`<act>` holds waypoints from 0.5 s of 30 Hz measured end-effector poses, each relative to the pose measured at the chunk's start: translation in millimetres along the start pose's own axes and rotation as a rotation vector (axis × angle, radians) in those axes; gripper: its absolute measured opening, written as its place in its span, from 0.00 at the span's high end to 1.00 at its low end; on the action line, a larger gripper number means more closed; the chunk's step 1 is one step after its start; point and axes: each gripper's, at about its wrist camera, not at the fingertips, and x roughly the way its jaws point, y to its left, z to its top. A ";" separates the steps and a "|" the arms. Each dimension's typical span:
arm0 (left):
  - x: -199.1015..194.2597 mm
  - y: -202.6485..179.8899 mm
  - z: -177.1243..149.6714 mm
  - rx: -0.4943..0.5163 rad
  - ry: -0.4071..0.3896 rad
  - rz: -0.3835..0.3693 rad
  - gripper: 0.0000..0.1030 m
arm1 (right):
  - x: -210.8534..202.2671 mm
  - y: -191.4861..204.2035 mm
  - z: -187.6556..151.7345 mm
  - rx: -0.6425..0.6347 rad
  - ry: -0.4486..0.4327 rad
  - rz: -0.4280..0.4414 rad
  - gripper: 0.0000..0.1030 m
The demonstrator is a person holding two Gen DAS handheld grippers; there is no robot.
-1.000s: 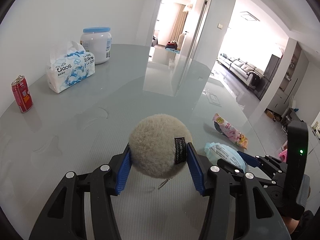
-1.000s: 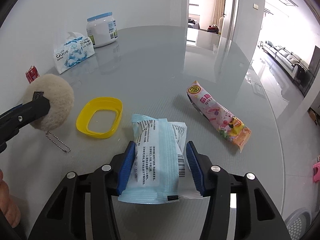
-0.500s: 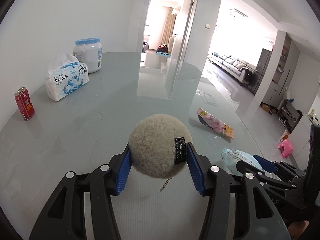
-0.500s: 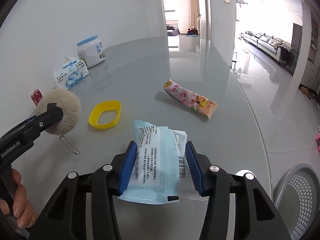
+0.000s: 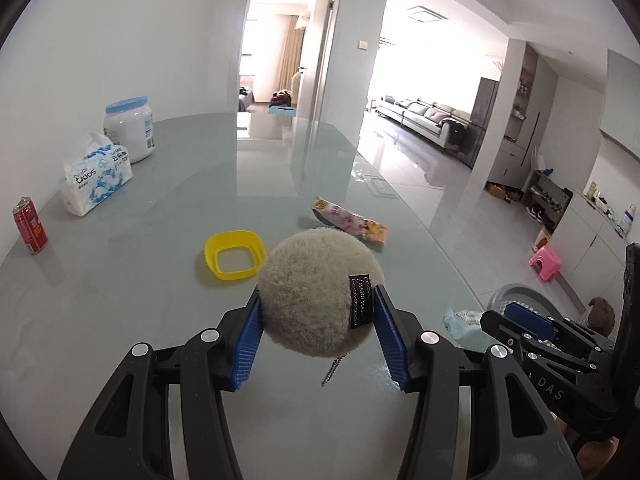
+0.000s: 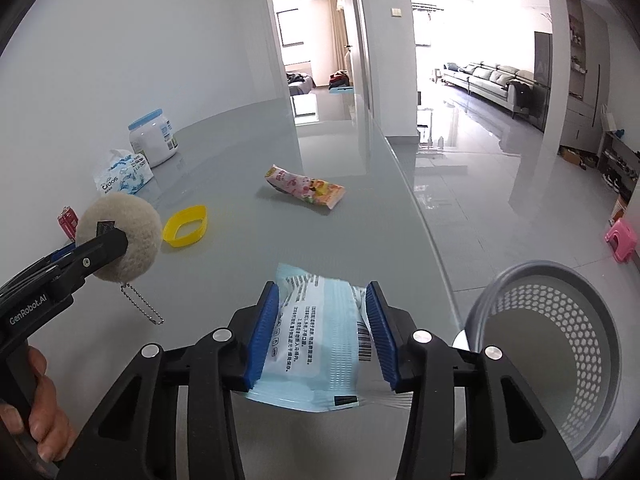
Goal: Collect trash
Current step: 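Lift the ball and wipes packet and carry them over the grey basket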
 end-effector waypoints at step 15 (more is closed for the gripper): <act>25.6 -73.7 -4.1 0.092 0.073 -0.118 0.50 | -28.9 -69.9 -40.9 0.148 0.029 0.028 0.82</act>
